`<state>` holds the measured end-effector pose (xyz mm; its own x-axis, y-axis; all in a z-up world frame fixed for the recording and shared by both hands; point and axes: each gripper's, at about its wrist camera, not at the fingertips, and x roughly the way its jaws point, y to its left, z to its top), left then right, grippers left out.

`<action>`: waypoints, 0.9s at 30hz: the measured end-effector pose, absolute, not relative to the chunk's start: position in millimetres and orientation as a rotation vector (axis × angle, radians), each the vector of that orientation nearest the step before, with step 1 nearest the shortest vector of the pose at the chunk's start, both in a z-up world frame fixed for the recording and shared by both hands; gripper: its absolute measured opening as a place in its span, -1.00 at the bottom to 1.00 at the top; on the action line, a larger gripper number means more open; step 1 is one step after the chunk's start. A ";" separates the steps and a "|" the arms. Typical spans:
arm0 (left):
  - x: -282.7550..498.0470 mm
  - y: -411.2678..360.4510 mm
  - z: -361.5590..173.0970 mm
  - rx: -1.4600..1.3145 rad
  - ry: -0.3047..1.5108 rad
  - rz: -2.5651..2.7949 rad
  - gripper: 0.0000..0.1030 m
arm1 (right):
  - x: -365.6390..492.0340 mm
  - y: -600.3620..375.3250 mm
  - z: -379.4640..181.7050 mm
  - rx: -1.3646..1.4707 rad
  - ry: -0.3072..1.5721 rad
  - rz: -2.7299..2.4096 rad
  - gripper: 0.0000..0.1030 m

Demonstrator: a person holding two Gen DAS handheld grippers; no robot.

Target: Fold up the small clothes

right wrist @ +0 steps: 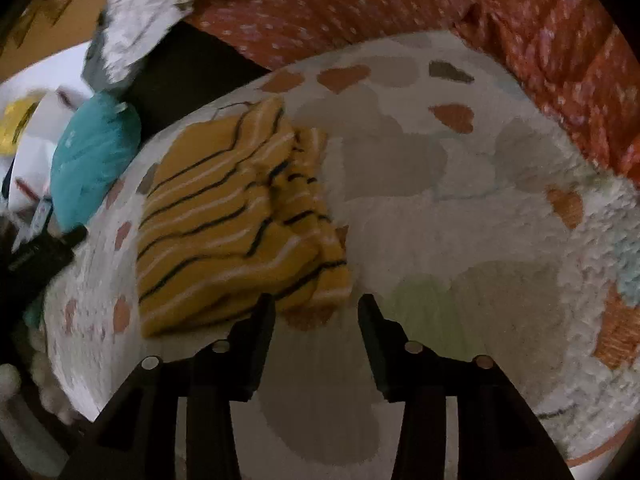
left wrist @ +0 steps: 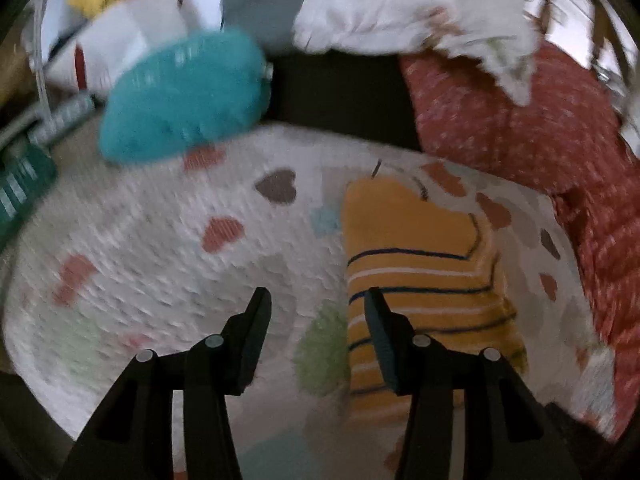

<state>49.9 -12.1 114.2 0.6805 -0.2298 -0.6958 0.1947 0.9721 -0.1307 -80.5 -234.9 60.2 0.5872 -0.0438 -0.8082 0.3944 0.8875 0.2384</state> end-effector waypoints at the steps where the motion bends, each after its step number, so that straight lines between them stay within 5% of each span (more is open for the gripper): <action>1: 40.8 -8.1 121.1 -0.039 0.774 -0.238 0.16 | -85.1 -230.8 62.2 0.415 0.909 -0.259 0.00; 11: -61.1 44.9 213.1 -0.068 0.495 -0.118 1.00 | -132.3 -191.5 81.0 0.419 0.887 -0.238 0.05; 18: -97.2 47.9 246.3 -0.039 0.485 -0.091 1.00 | -163.0 -176.6 105.5 0.381 0.823 -0.232 0.13; 27: -114.1 25.4 200.8 0.028 0.702 -0.164 1.00 | -185.2 -169.5 110.8 0.363 0.798 -0.245 0.25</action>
